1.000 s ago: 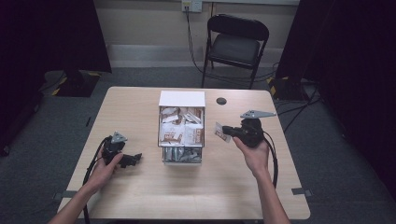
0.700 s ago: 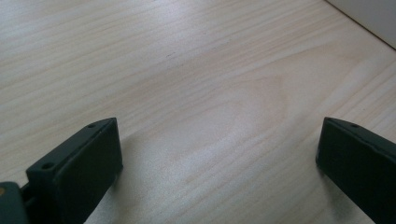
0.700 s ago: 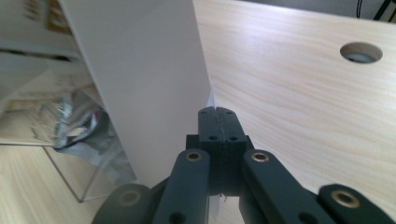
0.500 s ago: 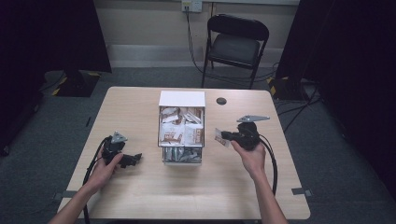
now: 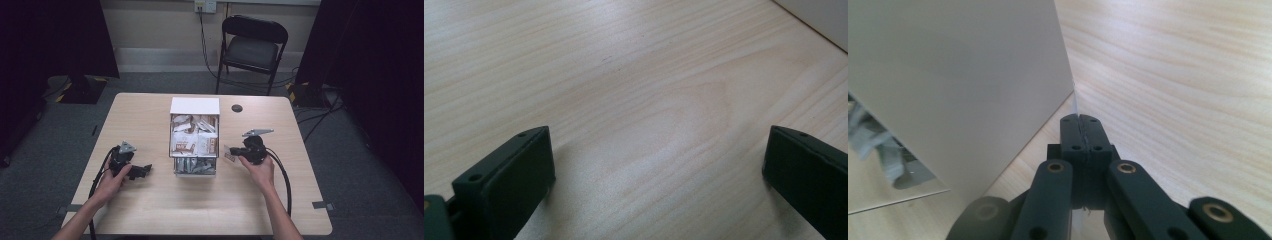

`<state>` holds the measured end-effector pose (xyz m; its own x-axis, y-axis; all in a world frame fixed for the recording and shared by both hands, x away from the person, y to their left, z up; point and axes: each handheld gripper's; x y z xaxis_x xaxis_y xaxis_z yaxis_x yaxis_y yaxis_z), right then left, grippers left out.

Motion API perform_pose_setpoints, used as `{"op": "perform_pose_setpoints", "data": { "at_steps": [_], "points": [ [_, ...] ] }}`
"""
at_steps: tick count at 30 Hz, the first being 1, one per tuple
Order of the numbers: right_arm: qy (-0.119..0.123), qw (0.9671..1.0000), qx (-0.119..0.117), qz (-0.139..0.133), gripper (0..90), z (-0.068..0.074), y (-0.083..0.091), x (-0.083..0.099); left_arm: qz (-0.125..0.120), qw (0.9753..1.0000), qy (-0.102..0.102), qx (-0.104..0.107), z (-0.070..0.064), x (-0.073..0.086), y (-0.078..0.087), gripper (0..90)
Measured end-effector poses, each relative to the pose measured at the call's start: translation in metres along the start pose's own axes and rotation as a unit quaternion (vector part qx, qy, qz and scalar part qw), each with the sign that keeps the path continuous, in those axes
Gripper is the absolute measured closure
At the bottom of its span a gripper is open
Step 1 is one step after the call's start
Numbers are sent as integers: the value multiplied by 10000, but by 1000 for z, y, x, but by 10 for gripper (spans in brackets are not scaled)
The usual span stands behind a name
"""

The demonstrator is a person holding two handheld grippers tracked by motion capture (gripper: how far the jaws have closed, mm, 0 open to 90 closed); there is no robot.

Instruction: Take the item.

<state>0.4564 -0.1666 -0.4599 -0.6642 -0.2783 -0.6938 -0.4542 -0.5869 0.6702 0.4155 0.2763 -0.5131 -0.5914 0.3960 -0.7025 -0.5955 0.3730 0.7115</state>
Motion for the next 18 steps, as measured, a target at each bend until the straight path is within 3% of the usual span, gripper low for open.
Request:
{"op": "perform_pose_setpoints", "data": {
  "at_steps": [6,14,16,18],
  "points": [
    [29,9999,101,99,900,-1,-10,4,1,10000,-2,1,0,0,0,0],
    [-128,9994,267,190,900,-12,-17,13,2,10000,-3,1,0,0,0,0],
    [-112,9994,263,186,845,-10,-19,13,2,10000,-1,0,0,0,0,0],
    [-129,9995,261,147,849,-9,-20,14,2,10000,-5,0,0,0,0,0]
  ]
}}
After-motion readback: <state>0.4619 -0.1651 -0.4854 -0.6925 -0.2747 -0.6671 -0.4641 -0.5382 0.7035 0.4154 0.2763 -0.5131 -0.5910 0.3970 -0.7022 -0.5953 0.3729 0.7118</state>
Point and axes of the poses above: each handheld gripper's, and its own axes: y roughly backward along the jaws, x roughly out of its underside, z roughly to its left, and after that the axes turned 4 degrees about -y, right-handed
